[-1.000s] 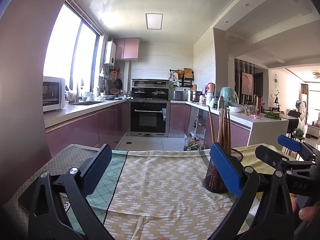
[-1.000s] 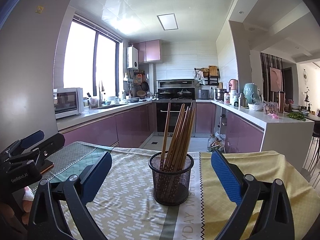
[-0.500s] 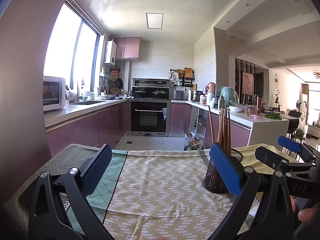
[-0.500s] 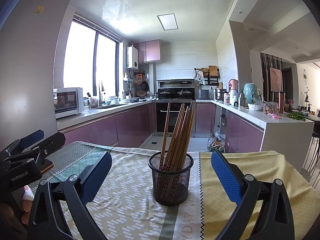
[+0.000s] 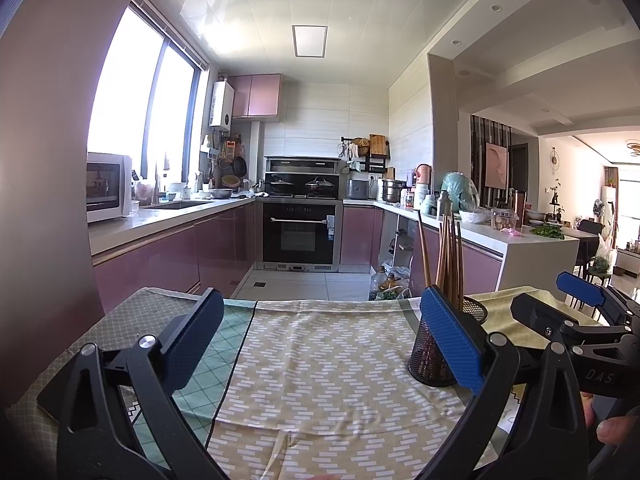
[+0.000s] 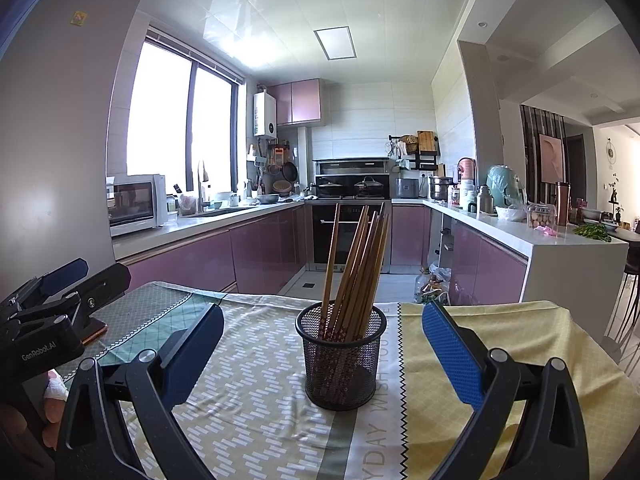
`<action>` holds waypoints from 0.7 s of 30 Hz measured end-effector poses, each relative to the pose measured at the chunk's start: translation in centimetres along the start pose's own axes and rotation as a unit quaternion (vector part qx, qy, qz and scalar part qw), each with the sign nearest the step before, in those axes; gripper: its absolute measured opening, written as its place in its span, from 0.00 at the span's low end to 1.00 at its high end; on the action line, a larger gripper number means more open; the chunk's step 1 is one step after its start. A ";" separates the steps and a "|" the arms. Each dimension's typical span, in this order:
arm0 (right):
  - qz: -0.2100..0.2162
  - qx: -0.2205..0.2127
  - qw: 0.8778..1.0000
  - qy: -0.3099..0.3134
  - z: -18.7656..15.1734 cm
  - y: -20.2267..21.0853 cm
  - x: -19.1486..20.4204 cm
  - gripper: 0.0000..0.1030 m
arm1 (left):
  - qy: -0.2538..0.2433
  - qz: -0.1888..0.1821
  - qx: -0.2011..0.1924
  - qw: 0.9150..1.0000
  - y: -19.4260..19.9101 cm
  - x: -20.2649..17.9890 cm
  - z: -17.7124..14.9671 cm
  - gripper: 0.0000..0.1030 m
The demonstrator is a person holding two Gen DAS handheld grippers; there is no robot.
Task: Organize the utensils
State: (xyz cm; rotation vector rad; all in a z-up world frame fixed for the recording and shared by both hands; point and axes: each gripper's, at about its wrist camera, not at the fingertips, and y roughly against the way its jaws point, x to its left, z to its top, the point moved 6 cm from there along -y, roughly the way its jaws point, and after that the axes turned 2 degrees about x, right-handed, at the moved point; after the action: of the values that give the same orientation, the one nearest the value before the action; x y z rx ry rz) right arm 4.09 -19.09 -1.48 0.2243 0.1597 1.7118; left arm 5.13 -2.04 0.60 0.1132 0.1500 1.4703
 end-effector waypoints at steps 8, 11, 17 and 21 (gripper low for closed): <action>0.000 -0.001 1.000 0.000 0.1 0.0 -0.1 0.93 | 0.000 0.000 0.000 1.000 0.0 0.0 0.0 0.94; 0.000 -0.001 1.000 -0.001 0.1 0.0 0.0 0.93 | 0.000 0.000 0.000 1.000 0.0 0.0 0.0 0.94; 0.000 -0.001 1.000 -0.001 0.1 -0.1 0.0 0.93 | 0.000 0.000 0.000 1.000 0.0 0.0 0.0 0.94; 0.000 -0.002 1.000 -0.001 0.1 -0.1 0.0 0.93 | 0.000 0.000 0.000 1.000 0.0 0.0 0.1 0.94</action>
State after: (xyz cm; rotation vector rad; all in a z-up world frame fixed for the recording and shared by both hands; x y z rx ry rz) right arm 4.16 -19.09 -1.41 0.2235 0.1543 1.7115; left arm 5.16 -2.03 0.65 0.1140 0.1502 1.4710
